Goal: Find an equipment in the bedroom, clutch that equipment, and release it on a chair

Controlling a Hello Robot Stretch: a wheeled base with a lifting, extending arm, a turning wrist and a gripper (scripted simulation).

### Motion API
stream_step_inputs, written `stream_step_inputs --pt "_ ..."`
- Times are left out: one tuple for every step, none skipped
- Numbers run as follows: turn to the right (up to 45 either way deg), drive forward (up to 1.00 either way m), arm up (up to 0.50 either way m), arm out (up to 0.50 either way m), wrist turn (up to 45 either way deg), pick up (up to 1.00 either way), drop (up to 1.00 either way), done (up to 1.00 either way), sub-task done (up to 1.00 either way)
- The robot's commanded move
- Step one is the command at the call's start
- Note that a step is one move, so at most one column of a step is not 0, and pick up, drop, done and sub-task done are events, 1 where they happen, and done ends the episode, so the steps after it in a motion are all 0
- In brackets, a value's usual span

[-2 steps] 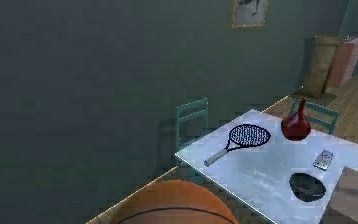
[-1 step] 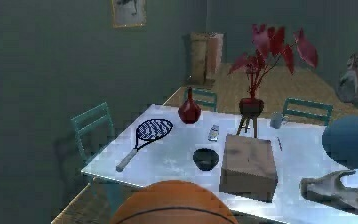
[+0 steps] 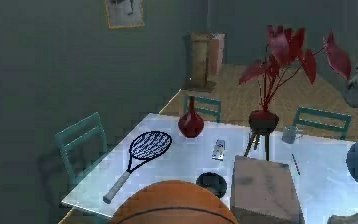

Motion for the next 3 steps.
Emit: stream_step_inputs --pt "45.0 0.0 0.0 0.0 0.0 0.0 0.0 0.0 0.0" --pt "45.0 0.0 0.0 0.0 0.0 0.0 0.0 0.0 0.0" --pt "45.0 0.0 0.0 0.0 0.0 0.0 0.0 0.0 0.0"
